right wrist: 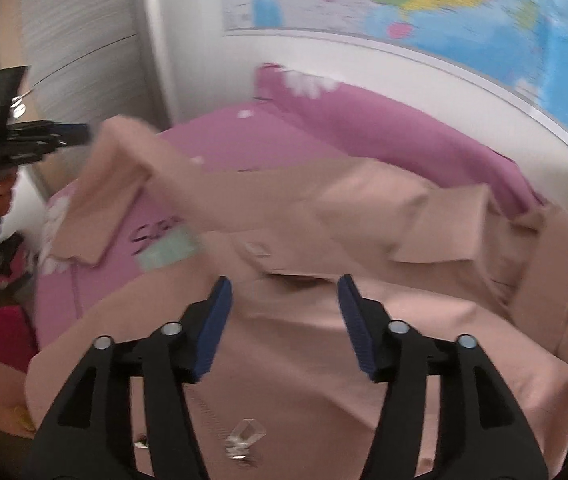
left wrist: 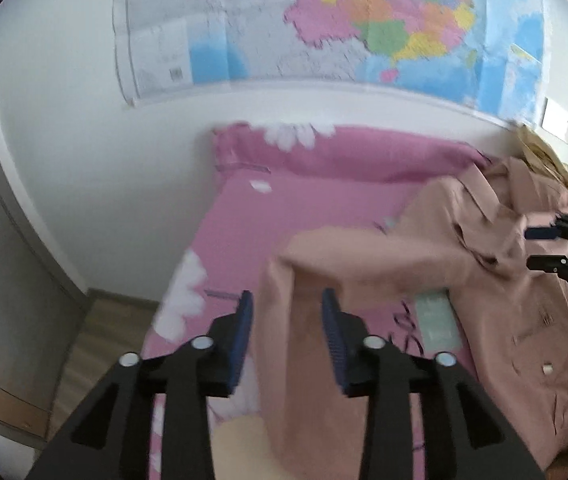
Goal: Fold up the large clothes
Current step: 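Grasp the jacket sleeve with the left tool and fold it across the body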
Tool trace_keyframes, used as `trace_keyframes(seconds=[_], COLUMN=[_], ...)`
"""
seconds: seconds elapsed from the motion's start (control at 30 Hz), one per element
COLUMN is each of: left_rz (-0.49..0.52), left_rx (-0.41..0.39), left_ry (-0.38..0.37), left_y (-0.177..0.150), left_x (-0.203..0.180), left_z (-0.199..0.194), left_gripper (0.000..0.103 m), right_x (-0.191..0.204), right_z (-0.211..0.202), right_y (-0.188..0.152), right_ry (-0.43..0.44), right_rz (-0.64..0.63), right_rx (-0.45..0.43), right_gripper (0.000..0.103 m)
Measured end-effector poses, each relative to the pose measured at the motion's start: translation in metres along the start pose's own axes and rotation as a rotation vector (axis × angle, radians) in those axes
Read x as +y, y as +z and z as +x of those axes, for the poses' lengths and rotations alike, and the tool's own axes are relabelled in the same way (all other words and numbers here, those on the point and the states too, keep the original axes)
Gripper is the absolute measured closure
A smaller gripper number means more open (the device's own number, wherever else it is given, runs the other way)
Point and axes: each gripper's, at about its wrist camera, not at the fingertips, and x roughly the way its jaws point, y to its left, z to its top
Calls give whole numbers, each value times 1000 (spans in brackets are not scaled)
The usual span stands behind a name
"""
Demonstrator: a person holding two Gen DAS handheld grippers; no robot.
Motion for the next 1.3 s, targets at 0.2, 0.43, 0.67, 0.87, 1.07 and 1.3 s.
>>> trace_keyframes(seconds=[0.2,0.43,0.67,0.87,1.07,1.3], left_rz=[-43,-151,-125,-126,-147,-17], left_rx=[110,170,148,136,-104,-327], left_ry=[27,-39,-83,-145,-355,-434], left_y=[-38,-47,-40,-27,16,53], left_x=[6,26,18,16,11,-40], left_z=[30,47,38,29,-45,-96], left_gripper=[56,98,98,98,80,66], right_x=[56,145,226,208,107,-36], right_z=[12,49,111,89,-23,-144], right_y=[6,26,24,51,86,71], right_ry=[203,323,212,369,571,542], right_rz=[-89,-277,-522,-370,-59,298], right_rx=[16,32,99,82,-107,-321], right_gripper=[32,24,35,94,95,98])
